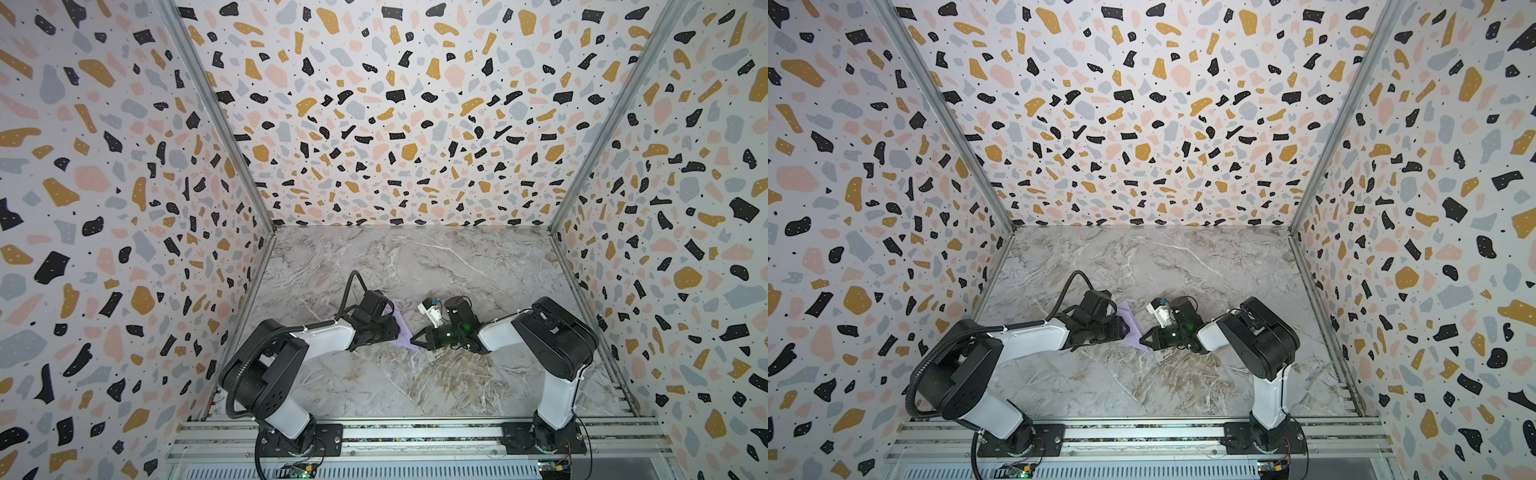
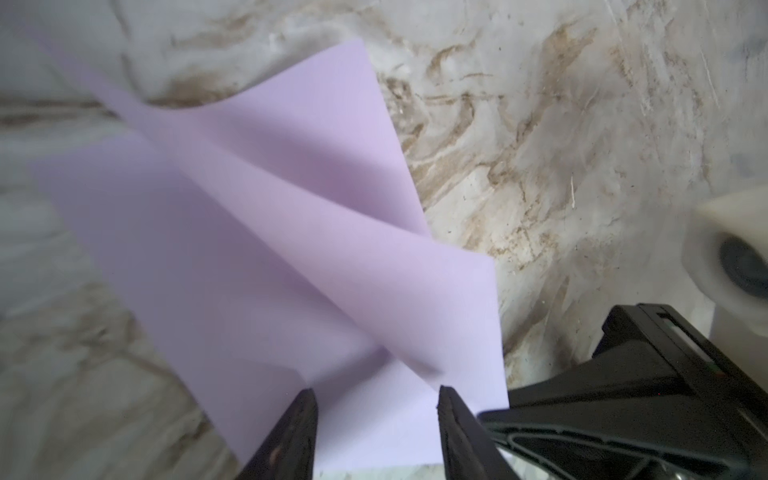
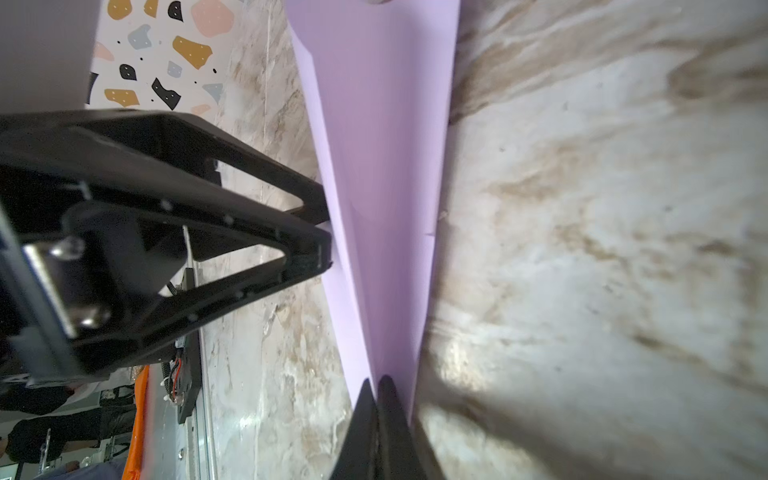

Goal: Fold a paper plane with a square sheet of paper (pick it up from the middle)

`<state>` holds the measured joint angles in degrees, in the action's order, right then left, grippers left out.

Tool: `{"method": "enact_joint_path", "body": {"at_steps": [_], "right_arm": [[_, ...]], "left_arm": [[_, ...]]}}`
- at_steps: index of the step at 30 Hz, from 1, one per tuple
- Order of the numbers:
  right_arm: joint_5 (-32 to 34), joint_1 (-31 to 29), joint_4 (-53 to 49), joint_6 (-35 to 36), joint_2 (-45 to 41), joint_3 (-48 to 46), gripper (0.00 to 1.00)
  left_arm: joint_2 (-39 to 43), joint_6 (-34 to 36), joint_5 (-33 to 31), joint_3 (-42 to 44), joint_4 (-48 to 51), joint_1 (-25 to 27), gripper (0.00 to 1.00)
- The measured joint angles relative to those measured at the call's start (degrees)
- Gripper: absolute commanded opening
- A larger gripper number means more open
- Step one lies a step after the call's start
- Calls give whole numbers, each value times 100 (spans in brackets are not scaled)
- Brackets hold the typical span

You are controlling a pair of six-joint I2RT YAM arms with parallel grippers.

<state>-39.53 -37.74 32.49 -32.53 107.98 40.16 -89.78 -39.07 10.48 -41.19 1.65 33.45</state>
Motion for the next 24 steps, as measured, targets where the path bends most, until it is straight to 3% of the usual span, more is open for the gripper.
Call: {"method": "enact_joint_path", "body": {"at_steps": [7, 24], "right_arm": [[-94, 17, -151, -63, 39, 92, 8], [-216, 39, -286, -107, 74, 179, 10]], "left_arm": [[358, 85, 160, -55, -2, -2, 44], [-584, 208, -55, -597, 289, 7, 40]]}}
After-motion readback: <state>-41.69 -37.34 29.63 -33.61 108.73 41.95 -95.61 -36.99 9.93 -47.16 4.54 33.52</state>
